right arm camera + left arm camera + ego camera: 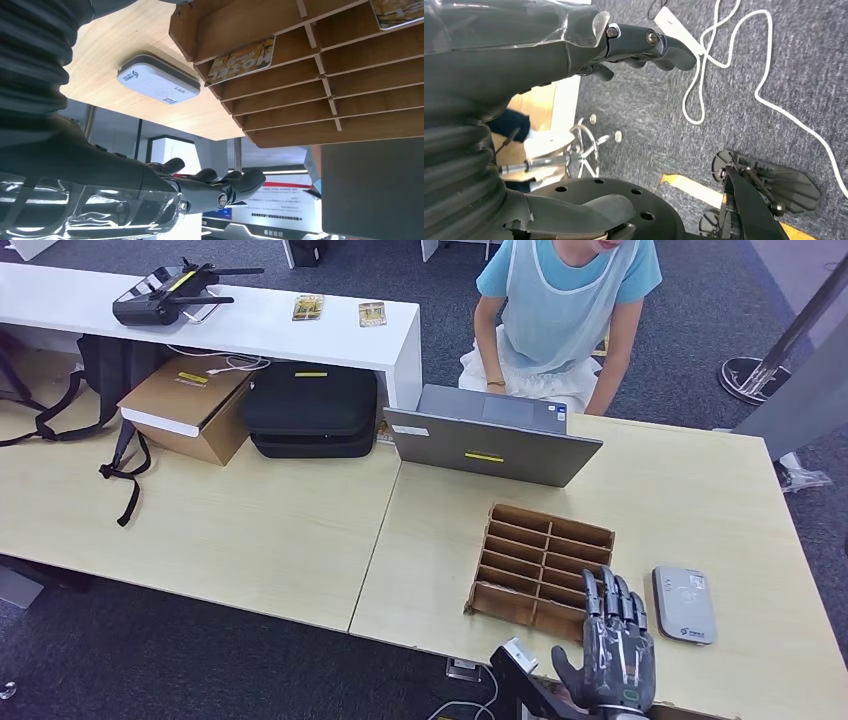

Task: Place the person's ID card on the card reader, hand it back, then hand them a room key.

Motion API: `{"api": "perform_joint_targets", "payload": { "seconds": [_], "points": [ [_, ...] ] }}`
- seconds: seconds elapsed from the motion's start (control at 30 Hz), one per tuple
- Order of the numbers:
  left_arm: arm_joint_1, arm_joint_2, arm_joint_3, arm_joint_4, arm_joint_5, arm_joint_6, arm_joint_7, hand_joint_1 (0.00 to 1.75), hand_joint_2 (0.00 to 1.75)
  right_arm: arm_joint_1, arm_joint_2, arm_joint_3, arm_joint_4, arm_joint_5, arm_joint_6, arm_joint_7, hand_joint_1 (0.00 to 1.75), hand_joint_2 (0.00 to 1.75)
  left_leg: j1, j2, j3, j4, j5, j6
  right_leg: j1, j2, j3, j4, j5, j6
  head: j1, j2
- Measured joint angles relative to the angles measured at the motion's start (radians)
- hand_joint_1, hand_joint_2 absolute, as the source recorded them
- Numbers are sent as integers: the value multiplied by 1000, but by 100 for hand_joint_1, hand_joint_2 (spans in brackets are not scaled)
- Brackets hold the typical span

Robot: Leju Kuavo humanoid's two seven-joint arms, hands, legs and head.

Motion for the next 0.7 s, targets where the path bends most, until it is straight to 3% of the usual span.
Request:
{"api": "perform_joint_targets", "payload": {
  "seconds": [0.7],
  "points": [
    [-1,1,-23,2,-2,0,0,0,175,-82,73,6,126,55,26,26,0,175,0,0,0,0,0,0,0,0,0,0,0,0,0,0]
  ]
}}
